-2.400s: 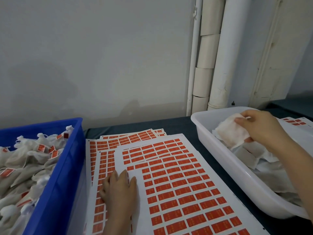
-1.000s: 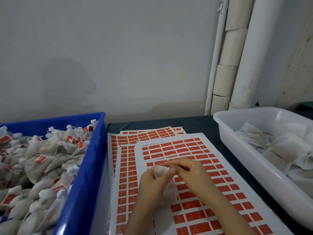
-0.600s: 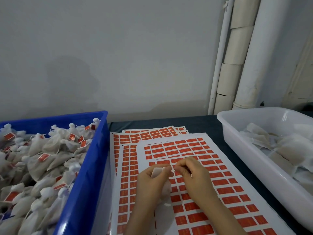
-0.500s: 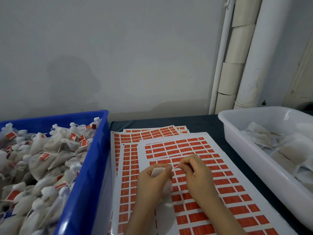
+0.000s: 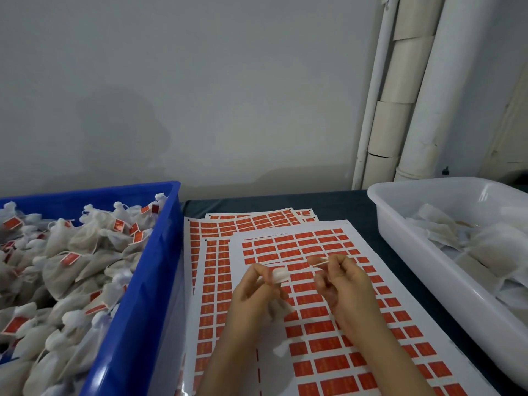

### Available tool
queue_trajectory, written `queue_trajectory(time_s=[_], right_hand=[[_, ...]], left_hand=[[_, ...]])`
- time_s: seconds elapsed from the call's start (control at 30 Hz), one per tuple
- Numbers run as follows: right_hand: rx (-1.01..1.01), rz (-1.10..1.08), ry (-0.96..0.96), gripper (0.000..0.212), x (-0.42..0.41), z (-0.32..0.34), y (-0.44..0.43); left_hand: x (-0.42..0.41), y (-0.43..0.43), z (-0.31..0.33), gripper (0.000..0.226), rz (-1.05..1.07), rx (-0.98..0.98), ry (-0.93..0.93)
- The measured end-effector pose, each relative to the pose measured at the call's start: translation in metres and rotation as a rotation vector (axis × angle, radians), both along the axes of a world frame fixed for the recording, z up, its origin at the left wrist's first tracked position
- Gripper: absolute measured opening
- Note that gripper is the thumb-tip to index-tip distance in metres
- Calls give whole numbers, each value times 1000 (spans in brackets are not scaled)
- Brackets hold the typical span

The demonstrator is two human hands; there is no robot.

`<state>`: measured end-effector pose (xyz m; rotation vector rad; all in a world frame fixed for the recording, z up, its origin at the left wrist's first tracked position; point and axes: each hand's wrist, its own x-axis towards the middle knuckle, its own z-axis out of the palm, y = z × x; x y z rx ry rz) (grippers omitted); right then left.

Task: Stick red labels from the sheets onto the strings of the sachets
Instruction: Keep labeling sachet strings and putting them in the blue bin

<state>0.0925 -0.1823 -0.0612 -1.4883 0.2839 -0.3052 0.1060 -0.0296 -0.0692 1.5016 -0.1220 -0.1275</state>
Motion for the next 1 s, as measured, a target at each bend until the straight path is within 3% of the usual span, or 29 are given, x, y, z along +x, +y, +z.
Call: queue_trajectory(time_s=[0.1, 0.2, 0.27, 0.43, 0.63, 0.8, 1.0], right_hand=[[413, 141, -61, 23, -2, 7, -3], [467, 234, -129, 24, -5, 9, -5], [339, 283, -138, 27, -5, 7, -1], [-441, 213, 22, 6, -1, -6, 20], [-673, 153, 80, 12, -1, -10, 24], [-781, 238, -57, 27, -4, -11, 29], [-878, 217, -125, 10, -4, -14, 23]], left_hand=[[-4, -4, -6, 51, -44, 175, -49], [-4, -10, -11, 39, -6, 372, -114], [-3, -12, -11, 22, 53, 412, -157], [0, -10, -10, 11, 190, 284, -200], [-1, -16, -5, 25, 204, 197, -79], [1, -14, -8, 16, 207, 115, -10], [2, -11, -11, 4, 279, 225, -2]])
